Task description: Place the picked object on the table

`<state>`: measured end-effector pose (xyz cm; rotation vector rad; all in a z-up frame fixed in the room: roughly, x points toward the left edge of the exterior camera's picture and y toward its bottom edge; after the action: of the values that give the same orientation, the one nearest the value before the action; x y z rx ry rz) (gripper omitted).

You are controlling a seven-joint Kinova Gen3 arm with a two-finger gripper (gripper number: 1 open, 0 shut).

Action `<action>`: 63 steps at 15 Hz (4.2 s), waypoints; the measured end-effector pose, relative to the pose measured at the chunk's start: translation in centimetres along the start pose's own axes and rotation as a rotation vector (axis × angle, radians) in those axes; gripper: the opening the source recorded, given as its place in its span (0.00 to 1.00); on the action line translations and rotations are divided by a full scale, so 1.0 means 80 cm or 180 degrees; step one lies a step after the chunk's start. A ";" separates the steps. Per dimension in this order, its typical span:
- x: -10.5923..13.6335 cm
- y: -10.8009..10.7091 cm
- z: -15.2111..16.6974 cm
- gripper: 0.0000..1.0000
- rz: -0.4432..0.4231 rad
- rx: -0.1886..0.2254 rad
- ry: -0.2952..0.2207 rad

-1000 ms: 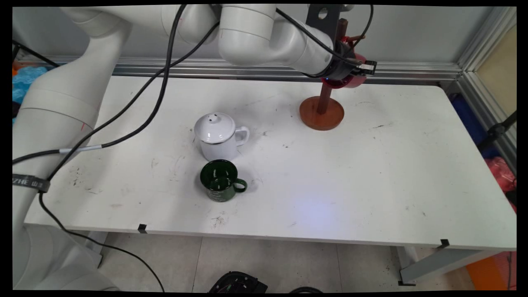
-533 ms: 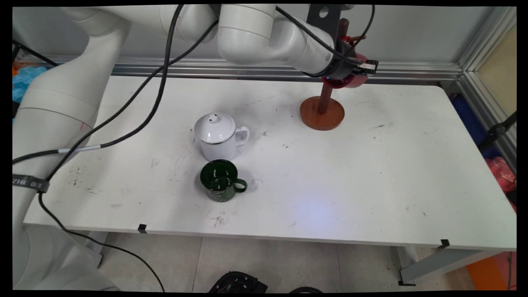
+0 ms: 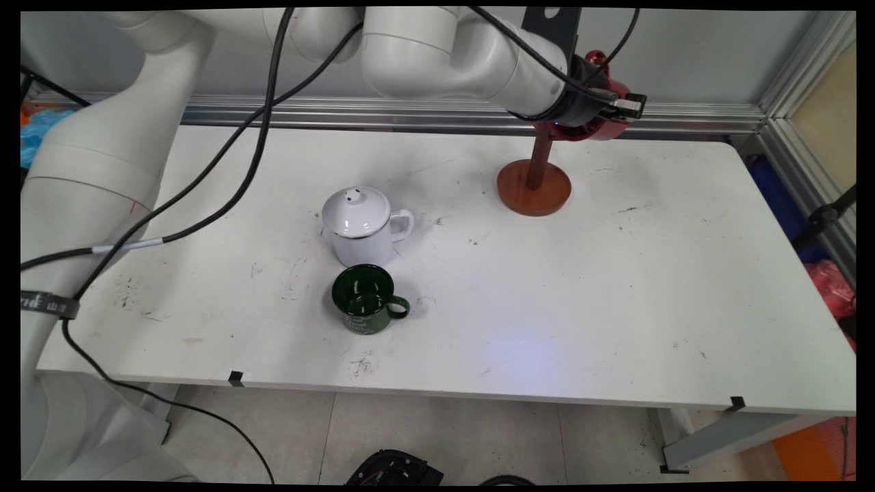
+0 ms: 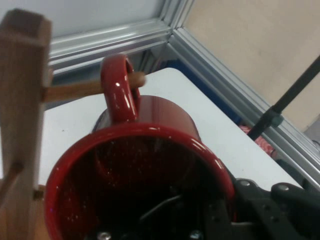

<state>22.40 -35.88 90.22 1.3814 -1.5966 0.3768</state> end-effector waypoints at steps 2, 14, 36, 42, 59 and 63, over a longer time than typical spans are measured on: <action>0.001 0.005 -0.001 0.00 0.0076 -0.0046 -0.0007; -0.006 0.039 -0.013 0.00 0.1090 -0.0429 -0.0175; 0.021 -0.045 -0.153 0.00 0.2283 -0.0555 -0.1057; 0.040 -0.102 -0.184 0.00 0.2455 -0.0447 -0.1284; 0.079 -0.255 -0.173 0.00 0.2914 -0.0267 -0.1932; 0.068 -0.278 -0.153 0.00 0.2930 -0.0267 -0.2107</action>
<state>48.17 -36.95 93.06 0.6341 -2.7347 0.3876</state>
